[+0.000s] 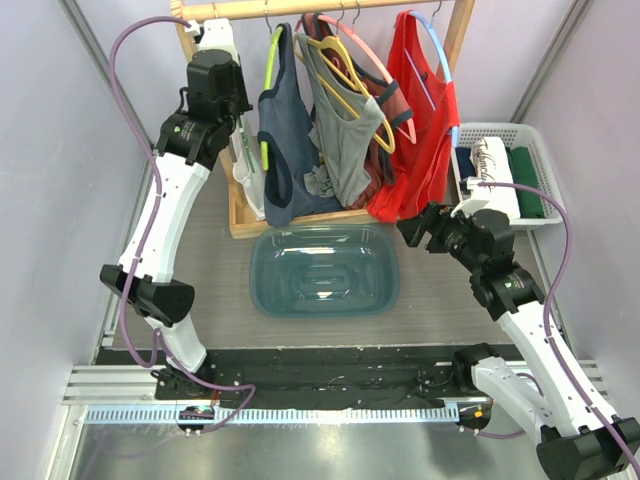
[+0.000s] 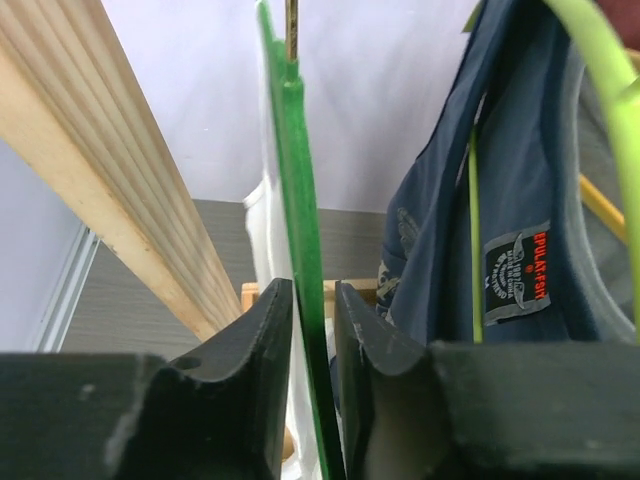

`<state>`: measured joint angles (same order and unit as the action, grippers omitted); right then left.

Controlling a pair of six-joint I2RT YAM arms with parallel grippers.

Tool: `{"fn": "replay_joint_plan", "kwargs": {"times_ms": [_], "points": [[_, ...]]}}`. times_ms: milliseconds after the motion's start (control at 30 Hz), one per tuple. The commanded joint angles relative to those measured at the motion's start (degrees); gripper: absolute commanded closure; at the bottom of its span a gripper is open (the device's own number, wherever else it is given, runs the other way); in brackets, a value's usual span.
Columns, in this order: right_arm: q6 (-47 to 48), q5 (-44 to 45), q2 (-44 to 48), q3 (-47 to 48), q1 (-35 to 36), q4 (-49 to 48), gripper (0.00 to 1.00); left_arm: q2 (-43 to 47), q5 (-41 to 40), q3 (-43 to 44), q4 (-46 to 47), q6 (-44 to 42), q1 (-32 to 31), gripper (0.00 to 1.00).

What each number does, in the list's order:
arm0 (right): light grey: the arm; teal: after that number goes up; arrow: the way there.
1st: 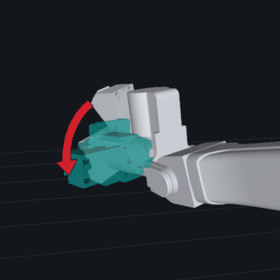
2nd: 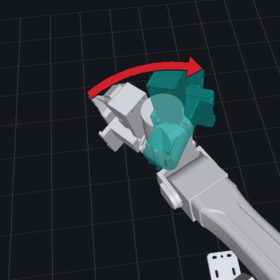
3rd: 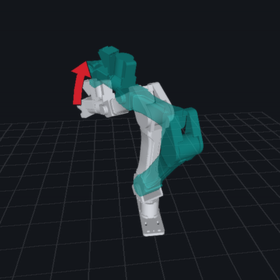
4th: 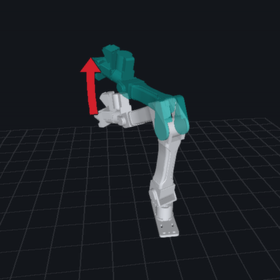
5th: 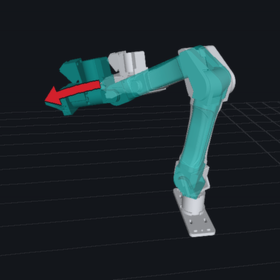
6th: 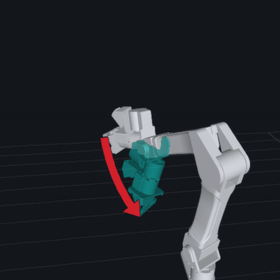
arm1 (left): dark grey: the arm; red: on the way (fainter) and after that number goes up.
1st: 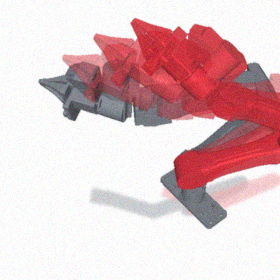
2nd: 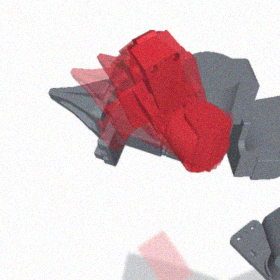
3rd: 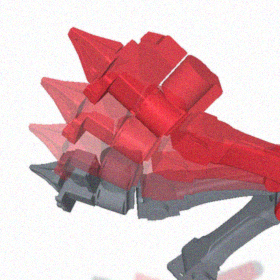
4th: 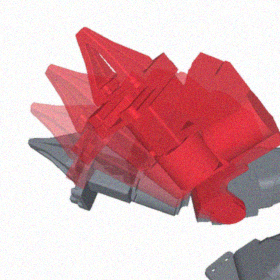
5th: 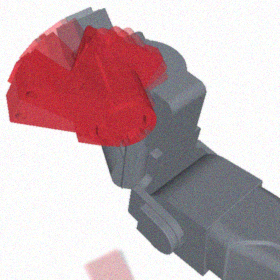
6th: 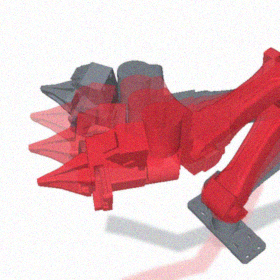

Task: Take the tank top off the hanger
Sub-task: Pick up the hanger from the clothesline.

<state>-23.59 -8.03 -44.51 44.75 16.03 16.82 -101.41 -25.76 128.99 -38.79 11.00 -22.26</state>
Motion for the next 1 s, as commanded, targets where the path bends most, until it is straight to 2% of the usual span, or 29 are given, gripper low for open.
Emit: {"fn": "replay_joint_plan", "kwargs": {"times_ms": [0,200,267,500,700,900,967], "points": [[1.0,-0.4,0.0,2.7,0.2,-1.4,0.21,3.4,-1.3,-0.8,2.6,-1.4,-0.1,0.75],[0.4,-1.3,-0.1,2.2,0.2,-2.3,0.38,4.7,-0.6,-1.1,3.0,-3.0,-0.1,0.96],[0.4,-1.4,-0.3,2.2,0.2,-2.4,0.41,5.1,-0.3,-1.0,3.4,-3.6,-0.1,0.99],[0.2,-1.3,-0.1,2.4,0.2,-2.3,0.50,5.9,1.6,0.3,5.3,-6.1,-0.1,1.00],[-0.1,-1.4,0.0,2.4,0.2,-2.5,0.53,5.2,5.0,7.5,5.7,-8.3,-0.1,1.00],[0.0,-1.1,0.1,2.6,0.2,-2.2,0.53,8.5,10.3,7.0,1.1,-8.5,-0.1,1.00],[0.1,-1.0,0.3,2.8,0.1,-2.1,0.53,11.2,11.6,4.3,-1.3,-8.6,-0.1,1.00]]}}
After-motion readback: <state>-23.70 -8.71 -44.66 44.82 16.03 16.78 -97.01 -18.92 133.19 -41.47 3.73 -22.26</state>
